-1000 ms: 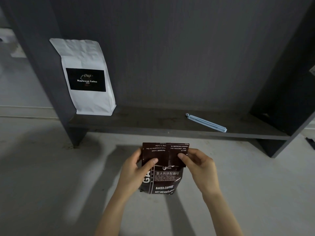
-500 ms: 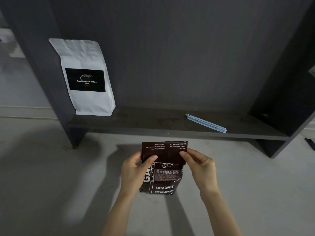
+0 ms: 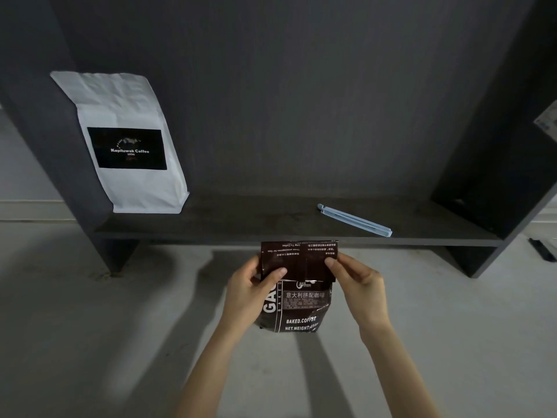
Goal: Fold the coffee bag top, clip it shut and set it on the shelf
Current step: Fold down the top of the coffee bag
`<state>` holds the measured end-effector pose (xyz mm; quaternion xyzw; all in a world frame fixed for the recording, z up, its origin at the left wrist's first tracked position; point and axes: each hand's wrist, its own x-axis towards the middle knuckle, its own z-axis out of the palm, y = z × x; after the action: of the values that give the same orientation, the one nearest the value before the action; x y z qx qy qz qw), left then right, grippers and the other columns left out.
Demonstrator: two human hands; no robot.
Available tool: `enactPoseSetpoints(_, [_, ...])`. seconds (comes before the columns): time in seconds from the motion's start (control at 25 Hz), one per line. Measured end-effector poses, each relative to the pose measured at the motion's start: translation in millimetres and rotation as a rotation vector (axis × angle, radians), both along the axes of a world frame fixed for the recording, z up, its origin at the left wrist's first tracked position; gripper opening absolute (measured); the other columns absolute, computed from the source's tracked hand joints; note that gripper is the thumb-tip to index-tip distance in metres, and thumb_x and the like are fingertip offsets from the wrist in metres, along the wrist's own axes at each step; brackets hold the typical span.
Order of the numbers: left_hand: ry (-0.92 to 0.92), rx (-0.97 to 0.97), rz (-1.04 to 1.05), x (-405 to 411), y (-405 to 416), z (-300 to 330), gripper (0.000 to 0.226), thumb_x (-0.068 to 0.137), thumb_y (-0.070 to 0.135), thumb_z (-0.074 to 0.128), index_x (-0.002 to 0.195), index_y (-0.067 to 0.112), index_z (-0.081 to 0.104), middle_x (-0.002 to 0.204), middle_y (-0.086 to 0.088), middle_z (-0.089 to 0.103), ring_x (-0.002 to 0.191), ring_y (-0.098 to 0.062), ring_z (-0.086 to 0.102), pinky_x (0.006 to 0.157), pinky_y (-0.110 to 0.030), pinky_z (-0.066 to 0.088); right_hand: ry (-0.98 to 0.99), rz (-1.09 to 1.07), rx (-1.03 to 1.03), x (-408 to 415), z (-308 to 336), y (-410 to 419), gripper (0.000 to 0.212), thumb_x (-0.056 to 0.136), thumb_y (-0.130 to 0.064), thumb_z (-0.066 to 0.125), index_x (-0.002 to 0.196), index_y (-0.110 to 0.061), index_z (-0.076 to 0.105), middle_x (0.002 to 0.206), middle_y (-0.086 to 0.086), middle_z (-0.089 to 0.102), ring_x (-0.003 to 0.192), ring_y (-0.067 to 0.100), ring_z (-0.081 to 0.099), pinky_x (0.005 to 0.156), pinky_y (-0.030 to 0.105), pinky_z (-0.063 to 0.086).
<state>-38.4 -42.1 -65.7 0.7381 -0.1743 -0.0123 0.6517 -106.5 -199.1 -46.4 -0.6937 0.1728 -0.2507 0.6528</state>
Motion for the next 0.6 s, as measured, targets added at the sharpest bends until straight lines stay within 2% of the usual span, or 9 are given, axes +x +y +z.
enactPoseSetpoints(0.08, [-0.023, 0.016, -0.01, 1.2, -3.7, -0.3, 0.016, 0.073, 0.025, 0.069, 0.078, 0.037, 0.06, 0.072, 0.021, 0.071, 0.076, 0.003, 0.065, 0.071, -0.017, 0.051, 0.004, -0.006, 0.015, 1.3, -5.2, -2.4, 0.016, 0.078, -0.013, 0.065, 0.087, -0.024, 0.071, 0.062, -0.028, 0.069, 0.069, -0.008, 0.065, 0.062, 0.004, 0.048])
enactPoseSetpoints(0.2, [-0.016, -0.005, -0.011, 3.3, -7.2, -1.6, 0.021, 0.077, 0.017, 0.065, 0.08, 0.036, 0.059, 0.08, 0.016, 0.068, 0.074, 0.006, 0.064, 0.067, -0.009, 0.049, 0.0, 0.007, 0.011, 5.3, -6.2, -5.1, 0.017, 0.078, -0.012, 0.064, 0.085, -0.026, 0.07, 0.07, -0.022, 0.07, 0.067, -0.008, 0.064, 0.061, 0.004, 0.047])
enactPoseSetpoints(0.32, [0.001, 0.001, 0.0, 7.8, -7.9, -5.4, 0.015, 0.074, 0.024, 0.068, 0.079, 0.037, 0.06, 0.074, 0.017, 0.071, 0.075, 0.004, 0.064, 0.068, -0.012, 0.05, 0.058, 0.057, -0.058, 9.8, 0.9, -12.8, 0.008, 0.077, -0.013, 0.066, 0.083, -0.016, 0.071, 0.073, -0.011, 0.069, 0.062, -0.007, 0.062, 0.062, 0.006, 0.047])
enactPoseSetpoints(0.44, [0.011, 0.002, 0.016, 10.2, -6.3, -6.8, 0.013, 0.072, 0.03, 0.068, 0.078, 0.038, 0.06, 0.074, 0.023, 0.071, 0.077, 0.002, 0.065, 0.07, -0.016, 0.051, 0.111, 0.195, -0.144, 11.9, 15.8, -23.7, 0.011, 0.082, -0.017, 0.06, 0.074, -0.019, 0.068, 0.072, -0.009, 0.067, 0.061, -0.011, 0.059, 0.063, 0.002, 0.043])
enactPoseSetpoints(0.52, [0.015, -0.007, 0.013, 8.5, -5.9, -6.1, 0.017, 0.077, 0.022, 0.066, 0.079, 0.037, 0.059, 0.078, 0.016, 0.07, 0.078, 0.001, 0.066, 0.07, -0.016, 0.051, 0.078, 0.114, -0.215, 16.7, 23.9, -35.0, 0.018, 0.086, -0.021, 0.055, 0.072, -0.024, 0.065, 0.074, -0.011, 0.068, 0.065, -0.011, 0.06, 0.064, 0.003, 0.043])
enactPoseSetpoints(0.6, [0.024, -0.017, 0.005, 5.8, -6.3, -3.7, 0.019, 0.078, 0.018, 0.064, 0.08, 0.036, 0.059, 0.084, 0.012, 0.068, 0.077, 0.002, 0.065, 0.067, -0.012, 0.051, 0.067, -0.104, -0.423, 25.6, 27.7, -52.0, 0.014, 0.086, -0.019, 0.054, 0.08, -0.023, 0.066, 0.081, -0.004, 0.068, 0.07, -0.002, 0.059, 0.066, 0.013, 0.044])
